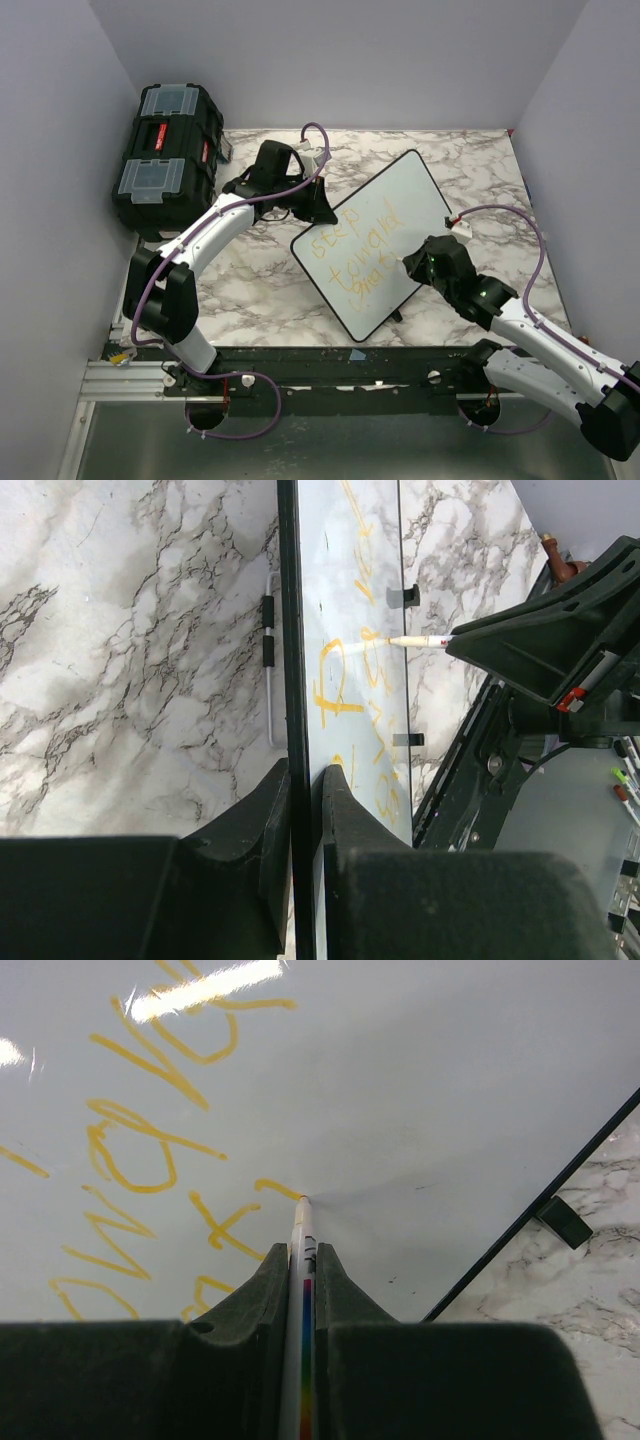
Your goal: Write a sentence on the whiteboard
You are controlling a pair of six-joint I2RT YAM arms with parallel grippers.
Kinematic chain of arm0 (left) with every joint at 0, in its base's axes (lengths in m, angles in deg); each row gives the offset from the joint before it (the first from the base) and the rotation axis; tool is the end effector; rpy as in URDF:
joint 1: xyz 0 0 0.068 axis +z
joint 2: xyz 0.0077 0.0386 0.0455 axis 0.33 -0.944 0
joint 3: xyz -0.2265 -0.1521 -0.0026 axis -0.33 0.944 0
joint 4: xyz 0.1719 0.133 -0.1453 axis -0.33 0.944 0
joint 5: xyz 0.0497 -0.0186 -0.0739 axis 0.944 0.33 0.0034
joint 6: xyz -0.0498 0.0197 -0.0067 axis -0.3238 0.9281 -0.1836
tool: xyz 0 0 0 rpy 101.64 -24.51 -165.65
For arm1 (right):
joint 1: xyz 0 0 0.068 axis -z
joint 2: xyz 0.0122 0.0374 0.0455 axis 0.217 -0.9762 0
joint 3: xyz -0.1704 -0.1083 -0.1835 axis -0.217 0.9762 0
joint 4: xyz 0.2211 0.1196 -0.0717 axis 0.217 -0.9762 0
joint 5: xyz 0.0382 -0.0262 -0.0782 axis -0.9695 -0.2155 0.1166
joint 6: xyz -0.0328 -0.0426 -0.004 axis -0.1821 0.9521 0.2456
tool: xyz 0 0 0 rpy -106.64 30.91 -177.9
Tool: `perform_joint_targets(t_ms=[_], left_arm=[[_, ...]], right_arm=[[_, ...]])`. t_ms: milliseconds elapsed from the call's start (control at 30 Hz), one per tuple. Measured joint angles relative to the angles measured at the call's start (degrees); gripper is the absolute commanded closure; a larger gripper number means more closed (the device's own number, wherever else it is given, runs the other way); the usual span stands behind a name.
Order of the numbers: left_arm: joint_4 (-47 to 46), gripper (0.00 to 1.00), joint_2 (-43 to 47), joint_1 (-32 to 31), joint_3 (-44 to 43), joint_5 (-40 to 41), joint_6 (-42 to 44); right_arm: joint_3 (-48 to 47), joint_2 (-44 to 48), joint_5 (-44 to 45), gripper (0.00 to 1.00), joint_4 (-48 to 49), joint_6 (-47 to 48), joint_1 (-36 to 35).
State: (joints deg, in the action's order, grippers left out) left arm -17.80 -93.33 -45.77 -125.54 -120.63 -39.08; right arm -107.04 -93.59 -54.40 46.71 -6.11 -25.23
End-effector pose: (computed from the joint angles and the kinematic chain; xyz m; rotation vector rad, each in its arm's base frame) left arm 0.3135 -0.1827 0.2996 0.6527 2.2349 -1.1801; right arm 0.1555 0.1041 0.2372 0.3437 2.1620 0.4187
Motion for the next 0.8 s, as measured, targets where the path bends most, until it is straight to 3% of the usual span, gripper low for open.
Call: perform_joint_targets(t_ms=[800], left_arm=[[0.07, 1.00, 0.00, 0.02, 0.00, 0.02, 0.00]], right_arm=[[-3.06, -2.86, -0.09, 0.99, 1.42, 2.89, 0.00]])
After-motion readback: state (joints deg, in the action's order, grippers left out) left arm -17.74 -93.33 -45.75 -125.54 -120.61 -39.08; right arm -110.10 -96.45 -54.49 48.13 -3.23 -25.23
